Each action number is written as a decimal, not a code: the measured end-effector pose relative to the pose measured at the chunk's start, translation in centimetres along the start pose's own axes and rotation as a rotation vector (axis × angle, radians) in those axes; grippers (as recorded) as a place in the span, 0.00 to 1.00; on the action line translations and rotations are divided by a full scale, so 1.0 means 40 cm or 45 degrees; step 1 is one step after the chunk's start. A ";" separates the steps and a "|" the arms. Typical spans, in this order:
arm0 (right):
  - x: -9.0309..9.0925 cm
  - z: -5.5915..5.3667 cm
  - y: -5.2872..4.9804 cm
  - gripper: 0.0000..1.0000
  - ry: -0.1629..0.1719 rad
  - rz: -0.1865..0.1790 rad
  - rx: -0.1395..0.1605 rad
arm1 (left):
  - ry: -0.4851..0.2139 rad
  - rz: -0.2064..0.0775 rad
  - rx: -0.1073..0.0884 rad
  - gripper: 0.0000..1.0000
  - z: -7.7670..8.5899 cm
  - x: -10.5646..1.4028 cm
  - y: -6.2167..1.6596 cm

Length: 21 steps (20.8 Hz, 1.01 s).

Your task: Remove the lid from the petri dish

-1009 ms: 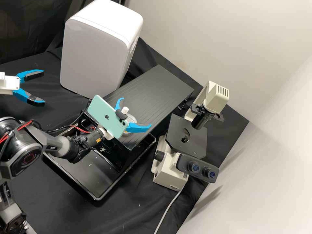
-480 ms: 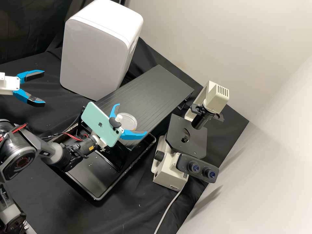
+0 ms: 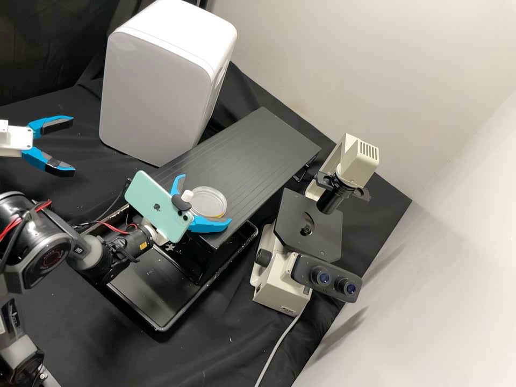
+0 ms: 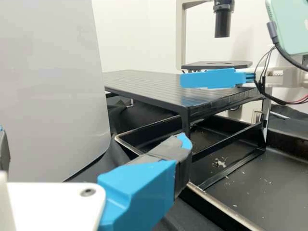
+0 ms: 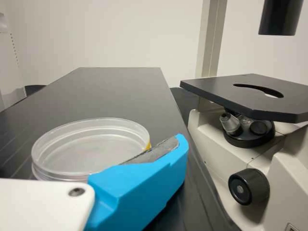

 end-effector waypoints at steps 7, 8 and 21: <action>0.001 0.001 -0.002 1.00 0.002 -0.001 -0.024 | 0.007 -0.017 -0.002 1.00 -0.002 0.003 -0.007; 0.001 0.001 -0.002 1.00 0.002 -0.001 -0.025 | 0.008 -0.020 -0.003 1.00 -0.003 0.004 -0.008; -0.005 0.005 0.031 1.00 -0.028 0.085 -0.005 | 0.023 -0.011 -0.010 1.00 -0.005 0.006 -0.006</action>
